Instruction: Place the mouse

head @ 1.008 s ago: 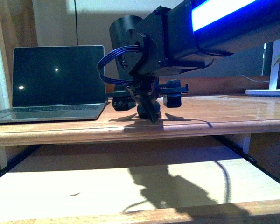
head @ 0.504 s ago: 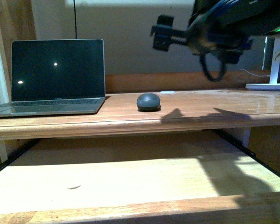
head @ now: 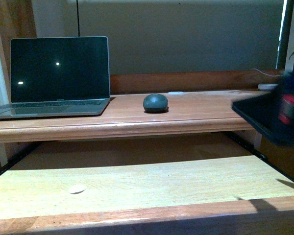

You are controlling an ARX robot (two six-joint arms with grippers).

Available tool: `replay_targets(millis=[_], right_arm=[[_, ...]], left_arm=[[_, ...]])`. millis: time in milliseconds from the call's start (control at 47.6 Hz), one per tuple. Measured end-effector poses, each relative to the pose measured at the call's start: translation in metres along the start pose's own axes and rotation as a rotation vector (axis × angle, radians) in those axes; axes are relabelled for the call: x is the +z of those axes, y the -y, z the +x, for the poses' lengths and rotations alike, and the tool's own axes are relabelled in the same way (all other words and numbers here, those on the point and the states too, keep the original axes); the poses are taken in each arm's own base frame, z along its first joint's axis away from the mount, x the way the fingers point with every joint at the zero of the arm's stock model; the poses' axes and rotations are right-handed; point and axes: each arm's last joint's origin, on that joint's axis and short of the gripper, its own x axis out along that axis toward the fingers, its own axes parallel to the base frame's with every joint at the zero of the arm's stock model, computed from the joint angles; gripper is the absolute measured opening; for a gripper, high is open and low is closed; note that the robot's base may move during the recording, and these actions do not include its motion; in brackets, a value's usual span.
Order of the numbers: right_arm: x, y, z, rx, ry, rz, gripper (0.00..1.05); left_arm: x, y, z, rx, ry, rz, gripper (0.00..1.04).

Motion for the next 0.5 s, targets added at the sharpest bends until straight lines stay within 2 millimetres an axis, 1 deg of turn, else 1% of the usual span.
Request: replay_targets(millis=[105,147,189,336,504], right_arm=[[-0.03,0.006,-0.031,0.047,-0.075,0.021,0.97],[-0.039,0.007,-0.038,0.053,-0.098,0.015,0.97],[-0.045,0.008,-0.041,0.046,-0.11,0.013,0.97],[-0.049,0.008,-0.036,0.03,-0.107,-0.009,0.97],[-0.051,0.003,-0.015,0.026,-0.105,-0.03,0.97]], left_arm=[[0.0,0.0,0.0,0.0,0.0,0.0,0.97],[0.0,0.0,0.0,0.0,0.0,0.0,0.97],[0.0,0.0,0.0,0.0,0.0,0.0,0.97],[0.0,0.0,0.0,0.0,0.0,0.0,0.97],[0.0,0.0,0.0,0.0,0.0,0.0,0.97]])
